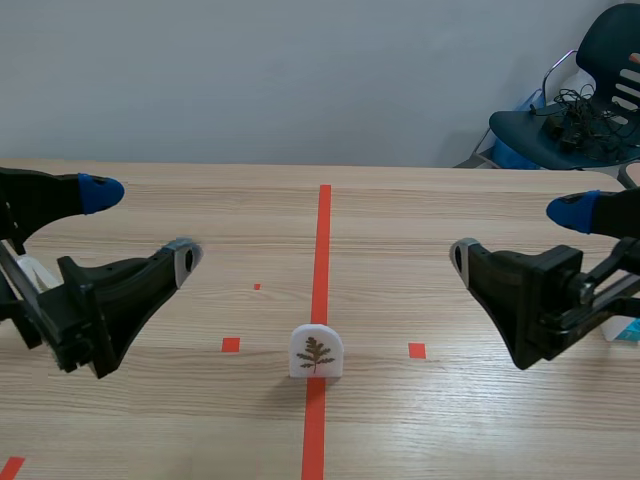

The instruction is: Do the leaf sorting experiment

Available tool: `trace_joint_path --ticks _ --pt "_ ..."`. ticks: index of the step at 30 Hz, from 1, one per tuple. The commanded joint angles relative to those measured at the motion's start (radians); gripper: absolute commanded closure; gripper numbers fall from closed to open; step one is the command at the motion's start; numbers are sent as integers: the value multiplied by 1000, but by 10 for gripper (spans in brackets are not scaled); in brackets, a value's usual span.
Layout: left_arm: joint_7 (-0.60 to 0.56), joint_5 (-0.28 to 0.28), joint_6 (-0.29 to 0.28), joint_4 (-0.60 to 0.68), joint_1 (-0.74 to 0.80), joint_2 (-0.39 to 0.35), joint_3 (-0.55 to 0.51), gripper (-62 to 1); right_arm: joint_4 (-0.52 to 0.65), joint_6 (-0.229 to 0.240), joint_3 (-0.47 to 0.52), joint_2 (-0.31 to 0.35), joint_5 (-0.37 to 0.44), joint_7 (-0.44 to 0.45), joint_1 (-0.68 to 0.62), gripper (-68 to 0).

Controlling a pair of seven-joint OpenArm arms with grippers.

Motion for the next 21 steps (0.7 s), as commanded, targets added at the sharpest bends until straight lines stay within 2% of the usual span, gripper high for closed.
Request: trace_joint_path --ticks 1,15,21 --pt "-17 -6 -2 7 -10 2 0 -623 0 -3 8 0 10 18 13 -679" --pt "36 -6 -18 7 -10 -18 2 -623 0 -3 8 3 2 21 13 -679" --pt "31 63 -18 -31 -14 -17 53 -623 0 -3 8 3 2 22 13 -679"
